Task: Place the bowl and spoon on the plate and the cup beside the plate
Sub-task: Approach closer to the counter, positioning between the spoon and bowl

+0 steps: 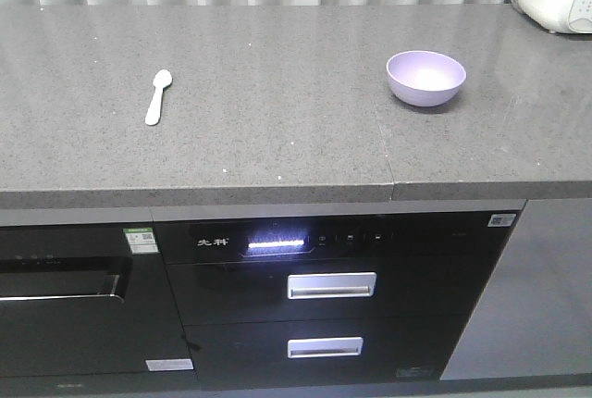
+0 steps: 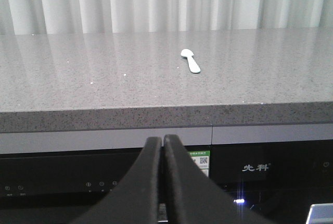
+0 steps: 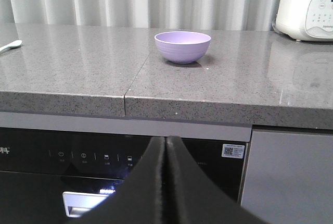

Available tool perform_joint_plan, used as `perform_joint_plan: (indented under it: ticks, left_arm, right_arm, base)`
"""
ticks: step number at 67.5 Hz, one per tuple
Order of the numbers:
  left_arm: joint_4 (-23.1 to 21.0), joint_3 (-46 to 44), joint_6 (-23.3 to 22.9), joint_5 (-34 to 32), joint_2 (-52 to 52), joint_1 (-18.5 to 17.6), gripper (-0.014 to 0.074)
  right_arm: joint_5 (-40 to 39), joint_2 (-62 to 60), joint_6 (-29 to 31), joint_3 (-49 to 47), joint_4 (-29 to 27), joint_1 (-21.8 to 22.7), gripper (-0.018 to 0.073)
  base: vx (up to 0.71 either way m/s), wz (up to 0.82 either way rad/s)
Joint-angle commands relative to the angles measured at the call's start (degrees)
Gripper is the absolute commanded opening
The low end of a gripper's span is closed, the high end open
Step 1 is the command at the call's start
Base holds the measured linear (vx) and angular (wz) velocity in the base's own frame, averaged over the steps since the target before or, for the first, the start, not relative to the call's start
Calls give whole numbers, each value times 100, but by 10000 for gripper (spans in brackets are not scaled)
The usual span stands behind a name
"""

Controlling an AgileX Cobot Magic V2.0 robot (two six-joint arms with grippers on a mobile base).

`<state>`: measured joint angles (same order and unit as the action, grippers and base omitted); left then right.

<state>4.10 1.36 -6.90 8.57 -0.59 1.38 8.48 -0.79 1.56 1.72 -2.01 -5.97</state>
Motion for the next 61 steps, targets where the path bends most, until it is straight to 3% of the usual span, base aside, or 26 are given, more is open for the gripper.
perform_joint_plan:
  ticks: [1,61]
  left_arm:
    - [-45,-106,-2,-449,-87,6,-6]
    - [-45,-106,-2,-449,-87,6,-6]
  right_arm:
    - [-443,-32,16,46,37,39,-6]
    - [-443,-32,16,46,37,39,-6]
  base:
    - [10,1]
    - [10,2]
